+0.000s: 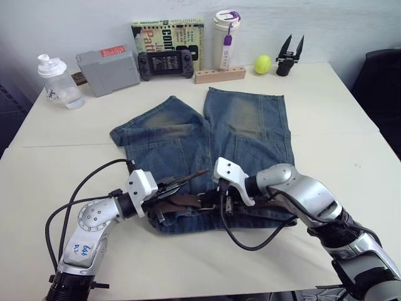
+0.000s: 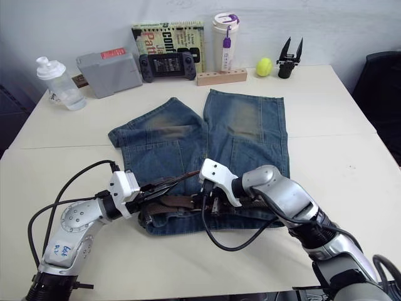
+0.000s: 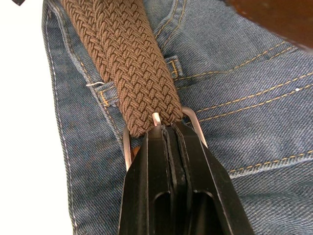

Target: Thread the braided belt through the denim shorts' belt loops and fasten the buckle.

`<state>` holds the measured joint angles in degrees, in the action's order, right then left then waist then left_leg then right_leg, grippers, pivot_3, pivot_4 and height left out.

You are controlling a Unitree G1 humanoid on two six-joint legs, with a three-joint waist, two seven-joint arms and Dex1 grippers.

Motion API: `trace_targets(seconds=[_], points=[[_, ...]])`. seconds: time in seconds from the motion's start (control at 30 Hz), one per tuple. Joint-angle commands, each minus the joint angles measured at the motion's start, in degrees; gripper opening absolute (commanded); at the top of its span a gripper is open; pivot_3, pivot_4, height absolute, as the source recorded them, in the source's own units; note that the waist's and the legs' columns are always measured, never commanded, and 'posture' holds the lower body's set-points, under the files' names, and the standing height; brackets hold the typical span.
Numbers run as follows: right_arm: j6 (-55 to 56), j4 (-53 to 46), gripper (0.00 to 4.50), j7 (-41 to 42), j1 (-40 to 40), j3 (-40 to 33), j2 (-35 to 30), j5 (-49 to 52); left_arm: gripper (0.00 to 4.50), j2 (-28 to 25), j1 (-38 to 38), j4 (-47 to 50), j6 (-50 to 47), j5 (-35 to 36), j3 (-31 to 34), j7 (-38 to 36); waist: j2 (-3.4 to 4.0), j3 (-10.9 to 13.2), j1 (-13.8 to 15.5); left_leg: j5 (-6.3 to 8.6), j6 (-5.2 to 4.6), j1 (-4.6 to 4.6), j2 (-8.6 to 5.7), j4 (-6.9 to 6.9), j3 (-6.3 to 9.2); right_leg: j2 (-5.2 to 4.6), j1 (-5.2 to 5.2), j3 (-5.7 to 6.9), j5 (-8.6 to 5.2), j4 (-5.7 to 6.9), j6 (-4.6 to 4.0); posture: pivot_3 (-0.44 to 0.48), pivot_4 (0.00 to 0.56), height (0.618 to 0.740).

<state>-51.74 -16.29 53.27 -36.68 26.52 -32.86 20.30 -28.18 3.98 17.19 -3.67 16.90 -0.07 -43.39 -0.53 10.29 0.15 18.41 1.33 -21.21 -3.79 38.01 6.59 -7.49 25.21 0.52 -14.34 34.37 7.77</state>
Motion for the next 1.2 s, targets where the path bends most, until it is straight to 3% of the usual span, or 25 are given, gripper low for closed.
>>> trace_targets(seconds=[0.03, 0.37, 1.2], points=[[-0.8, -2.0, 0.06, -0.2, -1.4, -2.2, 0.7, 1.0, 0.00, -0.2, 0.2, 0.6, 1.2, 0.0, 0.6, 0.2, 0.00, 0.0, -0.1, 0.00, 0.00, 0.00, 0.00, 0.00, 0.01, 0.00, 0.00, 0.00, 0.00, 0.00, 0.00, 0.000, 0.150, 0.705], [-3.0, -5.9, 0.06, 0.1, -1.9, -5.1, -0.7, 3.3, 0.00, -0.2, 0.0, 0.6, 1.0, 0.1, 0.6, -0.2, 0.00, 0.0, -0.1, 0.01, 0.01, -0.02, -0.01, 0.00, 0.16, -0.01, 0.04, -0.01, 0.00, 0.01, 0.00, 0.000, 0.150, 0.705], [2.8, -1.9, 0.06, -0.2, 0.5, 1.7, -0.5, -3.7, 0.00, -0.3, -0.1, 1.1, 0.5, 0.0, 0.9, 0.5, 0.00, 0.0, -0.2, 0.00, 0.02, -0.02, -0.01, 0.00, 0.16, 0.00, 0.05, -0.02, 0.00, 0.04, 0.00, 0.000, 0.150, 0.705]])
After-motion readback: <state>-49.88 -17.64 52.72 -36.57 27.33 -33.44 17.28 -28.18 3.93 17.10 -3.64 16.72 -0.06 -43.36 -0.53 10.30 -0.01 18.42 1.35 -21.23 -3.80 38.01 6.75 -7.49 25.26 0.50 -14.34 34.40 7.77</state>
